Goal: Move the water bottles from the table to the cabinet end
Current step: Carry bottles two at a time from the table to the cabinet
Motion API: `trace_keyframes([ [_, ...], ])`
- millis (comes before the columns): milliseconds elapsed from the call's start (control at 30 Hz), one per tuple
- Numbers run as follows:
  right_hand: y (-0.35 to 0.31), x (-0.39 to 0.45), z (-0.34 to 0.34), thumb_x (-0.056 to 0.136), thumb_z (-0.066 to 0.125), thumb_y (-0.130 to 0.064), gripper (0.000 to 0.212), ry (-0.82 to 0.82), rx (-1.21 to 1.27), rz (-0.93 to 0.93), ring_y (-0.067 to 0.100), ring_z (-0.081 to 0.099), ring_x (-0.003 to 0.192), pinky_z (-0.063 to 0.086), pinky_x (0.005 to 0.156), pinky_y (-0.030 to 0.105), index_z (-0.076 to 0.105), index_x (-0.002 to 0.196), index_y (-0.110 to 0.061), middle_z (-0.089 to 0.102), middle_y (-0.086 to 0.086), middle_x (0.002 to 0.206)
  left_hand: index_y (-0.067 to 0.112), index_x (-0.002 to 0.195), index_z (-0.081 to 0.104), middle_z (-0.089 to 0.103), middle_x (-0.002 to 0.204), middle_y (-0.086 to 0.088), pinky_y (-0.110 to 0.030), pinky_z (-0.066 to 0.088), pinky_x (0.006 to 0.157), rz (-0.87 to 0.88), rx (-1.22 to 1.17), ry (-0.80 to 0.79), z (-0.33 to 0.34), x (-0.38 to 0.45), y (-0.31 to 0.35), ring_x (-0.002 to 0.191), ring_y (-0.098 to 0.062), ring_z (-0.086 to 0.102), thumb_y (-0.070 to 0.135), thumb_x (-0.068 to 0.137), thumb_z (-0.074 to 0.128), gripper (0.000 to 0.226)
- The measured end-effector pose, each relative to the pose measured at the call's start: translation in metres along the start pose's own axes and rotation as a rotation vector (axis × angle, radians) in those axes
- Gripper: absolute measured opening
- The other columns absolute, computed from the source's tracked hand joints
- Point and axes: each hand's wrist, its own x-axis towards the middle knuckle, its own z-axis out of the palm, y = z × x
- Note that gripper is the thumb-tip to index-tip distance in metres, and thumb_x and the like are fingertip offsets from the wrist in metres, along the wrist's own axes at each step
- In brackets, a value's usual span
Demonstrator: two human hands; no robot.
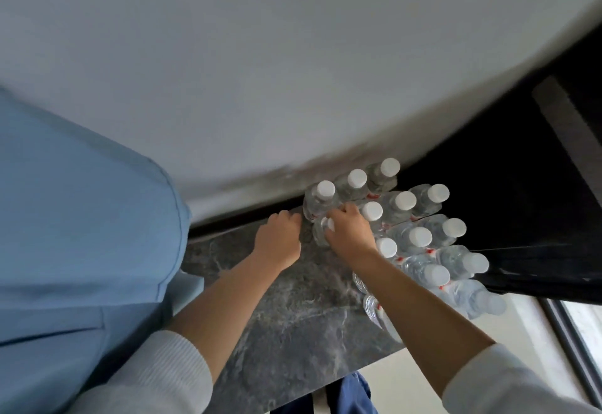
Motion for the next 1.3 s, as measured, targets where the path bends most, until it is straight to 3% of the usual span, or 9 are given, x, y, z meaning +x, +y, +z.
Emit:
trace_keyframes([
  [300, -0.005, 0.003, 0.005, 0.097, 0.038, -0.013, 0.034, 0.004, -0.152, 0.009, 0.035, 0.049, 0.118, 0.048, 0.090, 0.040, 0.046, 0.129, -0.005, 0.041, 0.018, 0.132, 0.009, 0.133, 0.042, 0.046, 0.135, -0.010, -0.035, 0.045, 0.095, -0.129, -0.144, 0.072, 0.010, -0.017, -0.011, 0.126, -0.025, 0.043, 0.015, 0.095, 0.042, 0.039],
  [533, -0.005, -0.016, 0.000, 0.096, 0.042, -0.014, 0.042, 0.013, -0.362, -0.142, 0.031, 0.032, 0.133, 0.036, 0.110, 0.041, 0.038, 0.137, -0.009, 0.034, 0.016, 0.143, 0.007, 0.129, 0.051, 0.052, 0.131, -0.009, -0.032, 0.043, 0.100, -0.220, -0.296, 0.255, 0.016, -0.065, -0.005, 0.125, -0.023, 0.046, 0.009, 0.094, 0.042, 0.036],
  [833, -0.051, -0.102, 0.013, 0.091, 0.044, -0.014, 0.036, -0.084, -0.613, -0.589, 0.030, 0.039, 0.128, 0.033, 0.106, 0.039, 0.050, 0.125, -0.009, 0.048, 0.011, 0.131, 0.011, 0.126, 0.054, 0.054, 0.131, -0.004, -0.029, 0.040, 0.100, -0.493, -0.368, 0.430, 0.048, -0.196, -0.002, 0.123, -0.020, 0.048, 0.014, 0.093, 0.042, 0.035],
  [1067, -0.130, -0.212, 0.078, 0.090, 0.046, -0.013, 0.039, -0.182, -0.737, -0.980, 0.030, 0.043, 0.130, 0.034, 0.109, 0.041, 0.050, 0.130, -0.013, 0.050, 0.011, 0.136, 0.013, 0.132, 0.047, 0.052, 0.133, -0.010, -0.031, 0.041, 0.101, -0.891, -0.254, 0.460, 0.086, -0.354, -0.040, 0.125, -0.024, 0.046, 0.022, 0.094, 0.041, 0.039],
  [1200, -0.173, -0.288, 0.121, 0.092, 0.045, -0.013, 0.032, -0.189, -0.787, -1.228, 0.031, 0.048, 0.125, 0.040, 0.105, 0.040, 0.057, 0.121, -0.008, 0.054, 0.015, 0.131, 0.008, 0.130, 0.050, 0.052, 0.132, -0.016, -0.038, 0.041, 0.100, -1.094, -0.324, 0.508, 0.112, -0.451, -0.053, 0.122, -0.032, 0.048, 0.016, 0.092, 0.044, 0.040],
  [1300, -0.200, -0.353, 0.151, 0.092, 0.046, -0.014, 0.029, -0.189, -0.755, -1.439, 0.029, 0.055, 0.115, 0.045, 0.096, 0.035, 0.061, 0.115, -0.005, 0.060, 0.014, 0.121, -0.003, 0.112, 0.063, 0.061, 0.115, -0.025, -0.044, 0.047, 0.088, -1.202, -0.353, 0.660, 0.142, -0.525, -0.057, 0.109, -0.041, 0.056, 0.001, 0.081, 0.053, 0.032],
])
